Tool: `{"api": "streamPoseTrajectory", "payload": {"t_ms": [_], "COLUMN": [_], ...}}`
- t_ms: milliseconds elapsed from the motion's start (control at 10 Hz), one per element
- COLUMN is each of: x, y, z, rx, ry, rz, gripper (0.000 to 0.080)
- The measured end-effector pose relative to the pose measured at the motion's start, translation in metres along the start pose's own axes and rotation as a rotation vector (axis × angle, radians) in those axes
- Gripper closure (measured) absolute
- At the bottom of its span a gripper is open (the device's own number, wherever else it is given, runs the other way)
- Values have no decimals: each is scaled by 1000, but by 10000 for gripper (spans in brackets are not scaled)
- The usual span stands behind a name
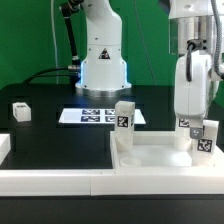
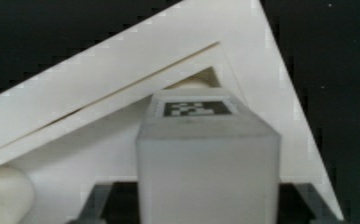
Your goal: Assemble square table
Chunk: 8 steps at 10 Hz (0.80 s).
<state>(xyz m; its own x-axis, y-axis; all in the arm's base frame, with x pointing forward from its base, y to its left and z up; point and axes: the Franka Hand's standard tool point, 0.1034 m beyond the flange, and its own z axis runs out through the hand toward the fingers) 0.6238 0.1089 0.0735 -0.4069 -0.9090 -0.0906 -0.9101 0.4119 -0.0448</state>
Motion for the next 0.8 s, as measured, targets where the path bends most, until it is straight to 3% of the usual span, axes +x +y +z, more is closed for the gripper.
{"api": "streamPoseTrajectory", "payload": {"t_ms": [100, 200, 300, 500, 700, 800], "x": [0, 1, 5, 18, 6, 7], "y": [0, -1, -3, 0, 6, 5], "z": [0, -1, -5, -11, -7, -7], "rx": [0, 1, 4, 0, -14, -13], "ry": [0, 0, -2, 0, 23, 22], "rz": [-3, -34, -104, -281, -385, -377], "gripper": [430, 237, 177, 154, 151, 150]}}
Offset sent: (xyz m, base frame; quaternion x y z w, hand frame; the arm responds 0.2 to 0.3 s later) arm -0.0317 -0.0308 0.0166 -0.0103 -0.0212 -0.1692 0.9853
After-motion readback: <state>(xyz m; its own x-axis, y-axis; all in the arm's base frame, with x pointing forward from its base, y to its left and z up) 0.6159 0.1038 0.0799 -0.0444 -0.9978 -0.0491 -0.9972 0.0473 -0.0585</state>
